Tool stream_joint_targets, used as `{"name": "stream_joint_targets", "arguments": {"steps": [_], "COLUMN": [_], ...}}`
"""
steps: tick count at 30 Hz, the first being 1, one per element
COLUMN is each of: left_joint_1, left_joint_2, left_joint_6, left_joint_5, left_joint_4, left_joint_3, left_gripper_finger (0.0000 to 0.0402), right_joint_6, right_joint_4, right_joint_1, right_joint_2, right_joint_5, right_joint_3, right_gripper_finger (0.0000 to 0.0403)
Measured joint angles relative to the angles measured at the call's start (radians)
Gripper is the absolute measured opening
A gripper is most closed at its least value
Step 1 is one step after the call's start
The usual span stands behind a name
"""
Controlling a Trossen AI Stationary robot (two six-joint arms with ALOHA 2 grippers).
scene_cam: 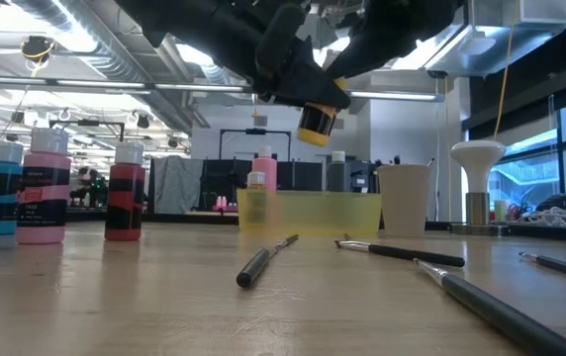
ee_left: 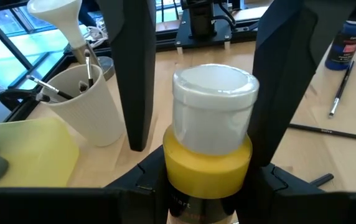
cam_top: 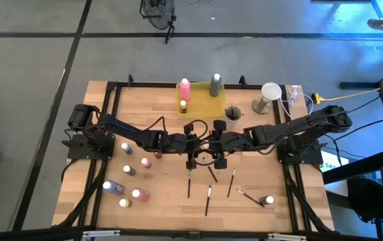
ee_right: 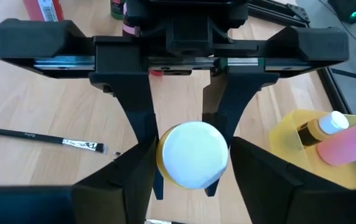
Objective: Pick & Place Paint Supplies
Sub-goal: Put the small yellow paint bottle into the yellow bin
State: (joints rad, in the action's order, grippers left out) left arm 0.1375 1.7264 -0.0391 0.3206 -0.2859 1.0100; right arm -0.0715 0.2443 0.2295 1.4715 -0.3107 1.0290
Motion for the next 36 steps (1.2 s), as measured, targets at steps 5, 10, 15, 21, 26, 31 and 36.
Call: {"name": "stream_joint_targets", "arguments": {"steps": [5, 10, 15, 21, 26, 31, 36], "left_joint_1": [0.000, 0.000, 0.000, 0.000, 0.000, 0.003, 0.005], "left_joint_2": [0.000, 0.000, 0.000, 0.000, 0.000, 0.000, 0.000], "left_joint_6": [0.000, 0.002, -0.005, -0.013, -0.012, -0.035, -0.022], "left_joint_5": [0.000, 0.002, 0.002, 0.002, 0.001, 0.003, 0.027], "left_joint_4": [0.004, 0.005, 0.011, 0.013, 0.012, 0.008, 0.003], "left_joint_3": [0.000, 0.000, 0.000, 0.000, 0.000, 0.000, 0.000], "left_gripper_finger": [0.0125, 0.0124, 0.0125, 0.0125, 0.0127, 0.0136, 0.0160], "right_joint_6": [0.000, 0.000, 0.000, 0.007, 0.007, 0.004, 0.002], "right_joint_4": [0.000, 0.001, 0.002, 0.003, 0.004, 0.009, 0.021], "right_joint_1": [0.000, 0.000, 0.000, 0.000, 0.000, 0.000, 0.000], "right_joint_2": [0.000, 0.000, 0.000, -0.001, -0.001, -0.001, -0.002], "right_joint_5": [0.000, 0.001, 0.002, 0.008, 0.005, 0.000, -0.005], "right_joint_3": [0.000, 0.000, 0.000, 0.000, 0.000, 0.001, 0.002], "right_gripper_finger": [0.0193, 0.0158, 0.0124, 0.0118, 0.0118, 0.0118, 0.0118]}}
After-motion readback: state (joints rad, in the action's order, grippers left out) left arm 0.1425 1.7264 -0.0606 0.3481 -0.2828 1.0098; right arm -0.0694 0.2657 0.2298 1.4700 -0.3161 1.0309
